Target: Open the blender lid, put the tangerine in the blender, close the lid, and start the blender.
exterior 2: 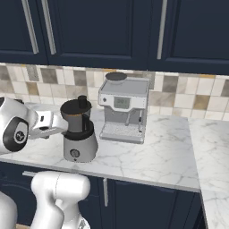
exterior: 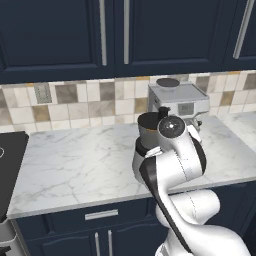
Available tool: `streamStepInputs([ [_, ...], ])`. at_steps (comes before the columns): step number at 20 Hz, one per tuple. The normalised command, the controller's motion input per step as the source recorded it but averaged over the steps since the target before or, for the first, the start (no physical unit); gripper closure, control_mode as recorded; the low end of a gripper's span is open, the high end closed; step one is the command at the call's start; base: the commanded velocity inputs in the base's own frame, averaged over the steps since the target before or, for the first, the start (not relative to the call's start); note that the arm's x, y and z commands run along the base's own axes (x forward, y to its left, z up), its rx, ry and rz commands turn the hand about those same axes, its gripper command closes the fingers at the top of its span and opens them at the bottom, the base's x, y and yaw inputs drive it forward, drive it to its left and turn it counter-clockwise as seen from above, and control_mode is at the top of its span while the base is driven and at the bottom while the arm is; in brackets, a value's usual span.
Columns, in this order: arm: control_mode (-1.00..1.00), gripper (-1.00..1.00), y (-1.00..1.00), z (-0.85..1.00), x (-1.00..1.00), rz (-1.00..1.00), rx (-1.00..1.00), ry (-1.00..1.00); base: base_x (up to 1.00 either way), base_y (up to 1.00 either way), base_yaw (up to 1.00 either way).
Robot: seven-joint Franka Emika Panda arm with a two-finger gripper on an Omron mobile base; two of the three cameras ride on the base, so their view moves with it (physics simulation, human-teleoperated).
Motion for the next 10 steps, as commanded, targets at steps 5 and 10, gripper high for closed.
streamStepInputs([
  [5,-1.0,-1.0,-0.04,0.0,-0.02,0.02,0.01,-0.02,0.0,0.0,0.0],
  [10,-1.0,-1.0,0.09,-0.06,0.01,0.07,-0.01,0.02,0.0,0.0,0.0],
])
